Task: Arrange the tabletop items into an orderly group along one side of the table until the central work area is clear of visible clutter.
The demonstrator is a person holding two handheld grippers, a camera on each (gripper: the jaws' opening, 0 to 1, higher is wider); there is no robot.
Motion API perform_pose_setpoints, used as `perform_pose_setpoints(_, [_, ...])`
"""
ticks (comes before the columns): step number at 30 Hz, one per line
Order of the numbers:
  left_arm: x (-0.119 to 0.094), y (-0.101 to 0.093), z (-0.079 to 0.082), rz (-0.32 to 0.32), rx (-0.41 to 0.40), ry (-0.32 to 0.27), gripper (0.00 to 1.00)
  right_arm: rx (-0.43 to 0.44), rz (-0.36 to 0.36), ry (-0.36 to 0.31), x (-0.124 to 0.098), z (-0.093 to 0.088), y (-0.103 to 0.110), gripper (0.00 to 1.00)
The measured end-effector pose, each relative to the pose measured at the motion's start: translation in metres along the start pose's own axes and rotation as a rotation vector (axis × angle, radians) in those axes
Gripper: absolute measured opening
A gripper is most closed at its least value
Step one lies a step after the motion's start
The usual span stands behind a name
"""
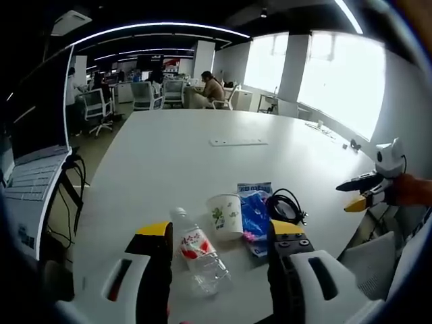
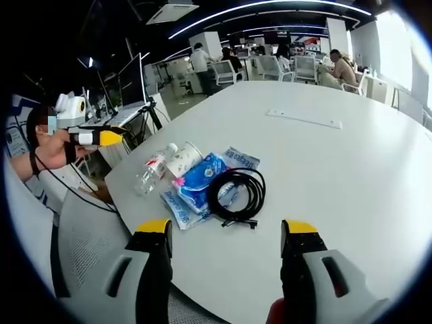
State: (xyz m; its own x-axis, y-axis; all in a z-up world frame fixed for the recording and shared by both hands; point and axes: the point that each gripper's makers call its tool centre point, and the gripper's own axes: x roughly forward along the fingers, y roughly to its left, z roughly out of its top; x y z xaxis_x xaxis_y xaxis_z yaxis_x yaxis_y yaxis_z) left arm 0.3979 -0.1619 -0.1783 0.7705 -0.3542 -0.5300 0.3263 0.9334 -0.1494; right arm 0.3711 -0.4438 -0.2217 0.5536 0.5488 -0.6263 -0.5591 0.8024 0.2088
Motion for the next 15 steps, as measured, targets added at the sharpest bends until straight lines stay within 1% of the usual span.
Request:
perform_pose_setpoints(9, [-0.007, 0.005, -0.003, 0.018, -0.003, -0.003, 0.56, 0.004, 0.007, 0.000, -0.001, -0.009, 0.006, 0.64])
perform_pose_setpoints(15, [-0.009, 0.009, -0.011, 0.027, 0.007, 0.011, 0.55, 0.007, 0.005, 0.002, -0.006, -0.015, 0.007, 0.64])
